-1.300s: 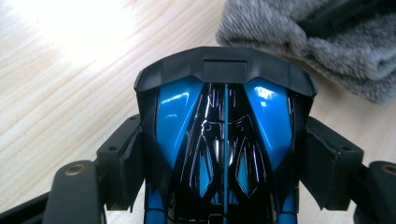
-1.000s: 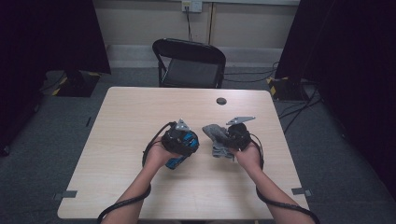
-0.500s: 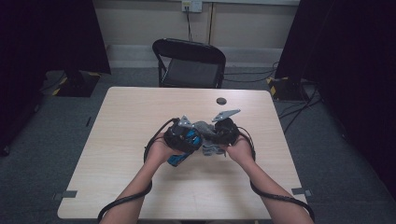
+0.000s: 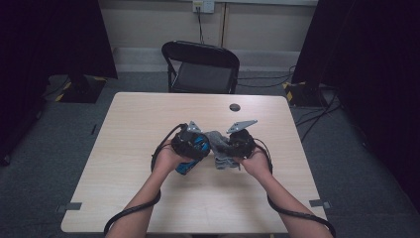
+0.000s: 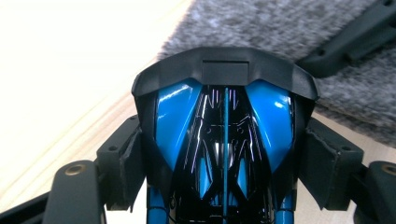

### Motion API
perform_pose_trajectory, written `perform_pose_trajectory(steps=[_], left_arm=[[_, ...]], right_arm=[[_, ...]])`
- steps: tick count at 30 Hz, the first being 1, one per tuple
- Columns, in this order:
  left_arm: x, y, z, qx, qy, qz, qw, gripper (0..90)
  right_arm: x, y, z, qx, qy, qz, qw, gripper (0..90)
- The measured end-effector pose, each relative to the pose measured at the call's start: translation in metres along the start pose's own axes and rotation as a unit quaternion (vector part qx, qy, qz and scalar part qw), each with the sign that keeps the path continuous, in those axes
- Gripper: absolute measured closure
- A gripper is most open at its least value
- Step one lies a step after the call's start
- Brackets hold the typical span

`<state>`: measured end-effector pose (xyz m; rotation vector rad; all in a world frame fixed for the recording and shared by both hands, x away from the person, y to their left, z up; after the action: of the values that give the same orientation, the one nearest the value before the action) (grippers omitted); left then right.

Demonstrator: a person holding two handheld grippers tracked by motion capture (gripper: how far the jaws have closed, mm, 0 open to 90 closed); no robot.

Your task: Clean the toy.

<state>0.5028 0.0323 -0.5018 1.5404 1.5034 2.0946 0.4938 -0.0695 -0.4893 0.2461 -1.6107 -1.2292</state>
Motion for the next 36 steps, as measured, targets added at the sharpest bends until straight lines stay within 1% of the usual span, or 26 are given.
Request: perform_pose_trajectory(steps=[4, 7, 10, 11, 14, 18, 21, 23, 27, 29, 31, 33, 36], left_arm=[[0.001, 0.002, 0.005, 0.005, 0.009, -0.001, 0.9999, 25.5], [0.001, 0.003, 0.007, 0.01, 0.014, -0.006, 0.9998, 25.5], [0.001, 0.003, 0.008, 0.01, 0.016, -0.005, 0.9998, 25.4], [0.001, 0.003, 0.01, 0.01, 0.021, -0.005, 0.9997, 25.5], [0.002, 0.002, 0.013, 0.015, 0.023, -0.004, 0.9996, 25.5], [0.006, 0.001, 0.019, 0.021, 0.03, -0.009, 0.9993, 25.5], [0.011, 0.002, 0.023, 0.026, 0.033, -0.017, 0.999, 25.5], [0.015, 0.004, 0.025, 0.026, 0.036, -0.019, 0.9988, 25.4], [0.021, 0.008, 0.025, 0.022, 0.037, -0.025, 0.9987, 25.5], [0.023, 0.01, 0.023, 0.022, 0.033, -0.026, 0.9989, 25.5], [0.024, 0.013, 0.019, 0.018, 0.028, -0.03, 0.999, 25.4], [0.024, 0.015, 0.014, 0.011, 0.021, -0.029, 0.9993, 25.4], [0.022, 0.017, 0.005, 0.007, 0.008, -0.031, 0.9995, 25.4]], right_arm=[[0.002, -0.002, 0.003, -0.002, 0.006, -0.004, 1.0, 75.8], [0.003, -0.002, 0.005, -0.002, 0.009, -0.006, 0.9999, 75.8], [0.004, -0.003, 0.006, -0.002, 0.01, -0.006, 0.9999, 75.8], [0.004, -0.004, 0.006, -0.002, 0.012, -0.006, 0.9999, 75.8], [0.004, -0.007, 0.008, -0.002, 0.014, -0.003, 0.9999, 75.8], [0.004, -0.012, 0.01, -0.001, 0.016, 0.004, 0.9999, 75.7], [0.006, -0.018, 0.01, -0.002, 0.018, 0.012, 0.9998, 75.6], [0.008, -0.022, 0.006, -0.005, 0.015, 0.016, 0.9997, 75.5], [0.015, -0.023, -0.006, -0.016, 0.005, 0.013, 0.9998, 75.5], [0.018, -0.022, -0.012, -0.023, -0.001, 0.013, 0.9996, 75.5], [0.019, -0.02, -0.017, -0.024, -0.007, 0.012, 0.9996, 75.5], [0.021, -0.016, -0.022, -0.029, -0.011, 0.01, 0.9995, 75.5], [0.021, -0.011, -0.029, -0.034, -0.016, 0.007, 0.9993, 75.4]])
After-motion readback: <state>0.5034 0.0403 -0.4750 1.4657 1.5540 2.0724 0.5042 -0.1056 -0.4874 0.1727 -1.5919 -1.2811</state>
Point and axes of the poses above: each handheld gripper's, and its own axes: x roughly backward along the jaws, y roughly out of its top, z roughly to its left, the point moved 10 cm from there along -x, roughly forward along the jaws, and after that the axes turned 6 degrees about -z, right-handed, at the moved point
